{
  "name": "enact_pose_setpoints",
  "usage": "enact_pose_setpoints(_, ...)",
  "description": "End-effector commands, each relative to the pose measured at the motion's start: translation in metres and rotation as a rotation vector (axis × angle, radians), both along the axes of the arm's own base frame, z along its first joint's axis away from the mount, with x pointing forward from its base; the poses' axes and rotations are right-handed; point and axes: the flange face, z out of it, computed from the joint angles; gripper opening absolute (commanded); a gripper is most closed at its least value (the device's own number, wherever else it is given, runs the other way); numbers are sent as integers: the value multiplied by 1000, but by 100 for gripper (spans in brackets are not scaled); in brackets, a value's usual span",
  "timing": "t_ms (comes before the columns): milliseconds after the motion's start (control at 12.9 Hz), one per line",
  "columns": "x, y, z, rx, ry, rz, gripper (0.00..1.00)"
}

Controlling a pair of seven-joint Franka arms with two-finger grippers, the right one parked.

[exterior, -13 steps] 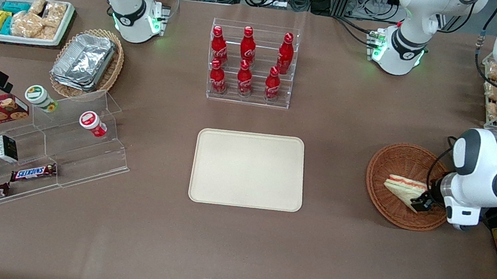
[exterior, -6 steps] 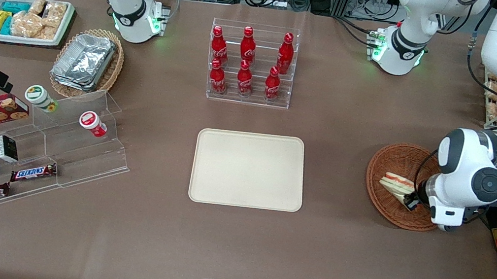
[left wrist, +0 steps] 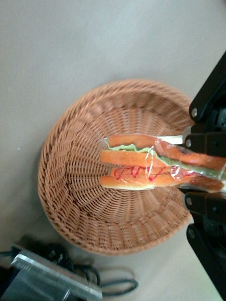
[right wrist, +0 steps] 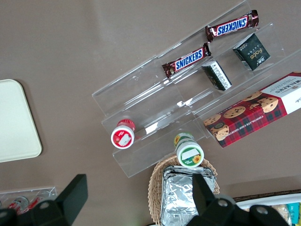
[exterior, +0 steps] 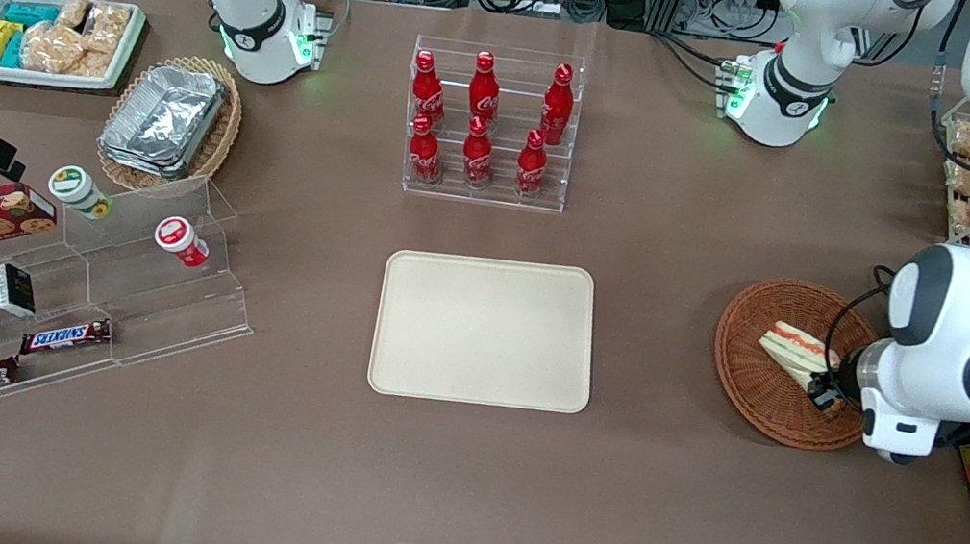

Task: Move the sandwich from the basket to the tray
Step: 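Close the left gripper on the wrapped sandwich and lift it, then carry the sandwich with the left gripper over the beige tray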

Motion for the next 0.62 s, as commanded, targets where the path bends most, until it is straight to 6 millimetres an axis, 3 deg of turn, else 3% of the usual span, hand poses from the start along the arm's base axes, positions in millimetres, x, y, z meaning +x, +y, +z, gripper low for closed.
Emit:
enact_pose_setpoints(0,13,-41,67,-26,-11,-83,0)
enact_pose_setpoints(156,16,-88,88,-122,-36,-252,0)
enact_pose_setpoints(311,14,-138,88,-193,-45,-407,0)
enact_pose_setpoints(389,14,-170,81,-229,-50,-455,0)
enact_pose_setpoints(544,8,-235,44,-274,-46,-557,0)
